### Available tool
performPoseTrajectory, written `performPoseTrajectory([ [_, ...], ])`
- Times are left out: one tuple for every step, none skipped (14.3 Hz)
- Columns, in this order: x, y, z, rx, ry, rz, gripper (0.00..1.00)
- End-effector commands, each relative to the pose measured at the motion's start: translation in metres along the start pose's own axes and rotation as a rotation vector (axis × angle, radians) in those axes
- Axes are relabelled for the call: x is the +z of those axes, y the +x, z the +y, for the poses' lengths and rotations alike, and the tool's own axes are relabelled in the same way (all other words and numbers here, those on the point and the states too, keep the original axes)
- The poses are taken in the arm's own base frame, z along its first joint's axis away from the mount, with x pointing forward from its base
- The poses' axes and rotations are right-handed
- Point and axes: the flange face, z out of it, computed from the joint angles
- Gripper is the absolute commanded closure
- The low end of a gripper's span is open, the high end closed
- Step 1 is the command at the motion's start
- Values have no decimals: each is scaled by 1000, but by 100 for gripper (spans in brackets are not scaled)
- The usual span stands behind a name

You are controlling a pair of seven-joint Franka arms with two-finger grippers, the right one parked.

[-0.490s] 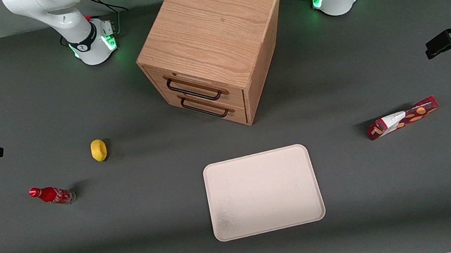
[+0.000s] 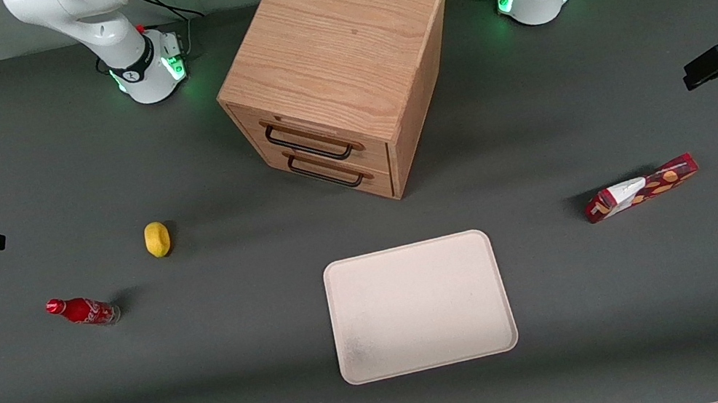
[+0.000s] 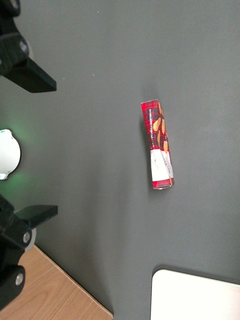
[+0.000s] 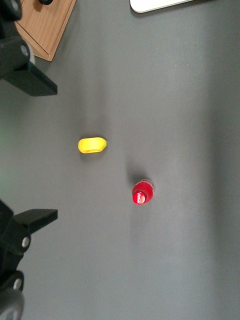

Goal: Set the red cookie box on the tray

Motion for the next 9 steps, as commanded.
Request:
performPoseTrajectory([
  [-5,-4,3,19,9,-26,0],
  [-5,-4,6,25,8,-28,0],
  [-5,-4,7,27,5,-29,0],
  [-5,-4,8,29,6,-29,0],
  [-5,-5,9,30,6,-29,0],
  [-4,-4,10,32,6,-29,0],
  [-4,-4,10,32,6,-29,0],
  [-5,-4,11,33,7,-28,0],
  [-4,-4,10,32,7,-31,0],
])
